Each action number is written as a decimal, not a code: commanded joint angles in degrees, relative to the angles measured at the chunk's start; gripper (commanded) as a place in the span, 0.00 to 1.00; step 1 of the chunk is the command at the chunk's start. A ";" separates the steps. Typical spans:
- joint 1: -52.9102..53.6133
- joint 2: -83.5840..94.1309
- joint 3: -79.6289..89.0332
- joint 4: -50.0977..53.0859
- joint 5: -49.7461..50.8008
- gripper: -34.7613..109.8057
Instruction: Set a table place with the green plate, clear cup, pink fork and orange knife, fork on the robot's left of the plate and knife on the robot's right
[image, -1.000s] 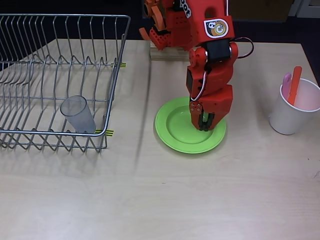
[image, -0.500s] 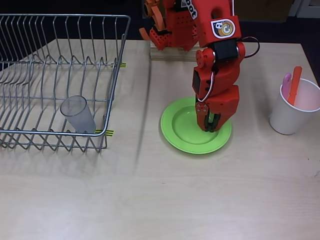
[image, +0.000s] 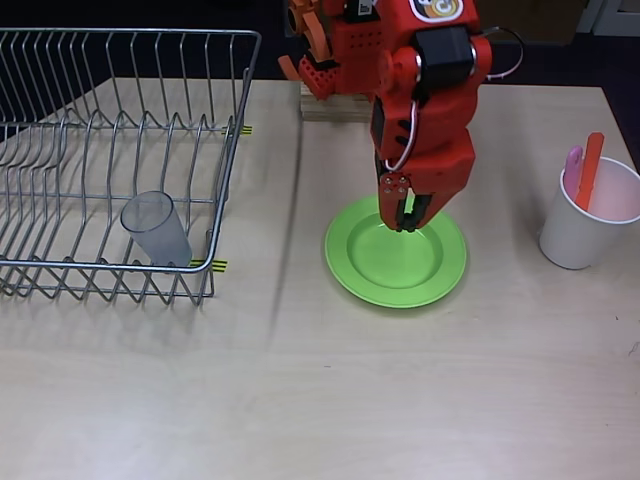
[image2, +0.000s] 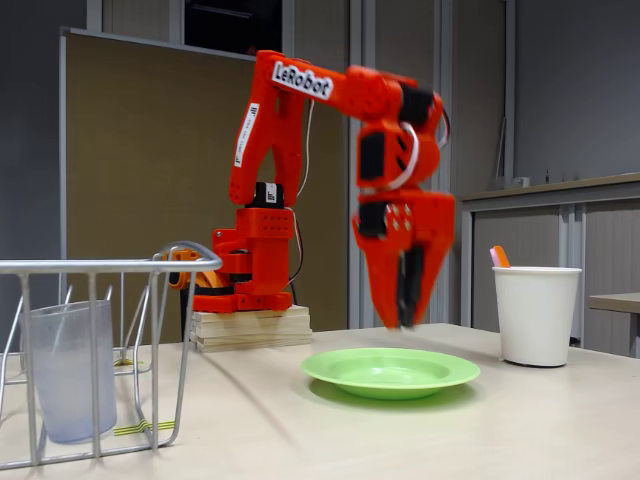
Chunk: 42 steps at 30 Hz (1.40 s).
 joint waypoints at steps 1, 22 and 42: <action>6.15 8.17 -2.55 6.86 -6.94 0.25; 54.14 12.30 -19.95 12.57 -66.97 0.45; 55.99 5.01 -5.36 -5.36 -119.18 0.44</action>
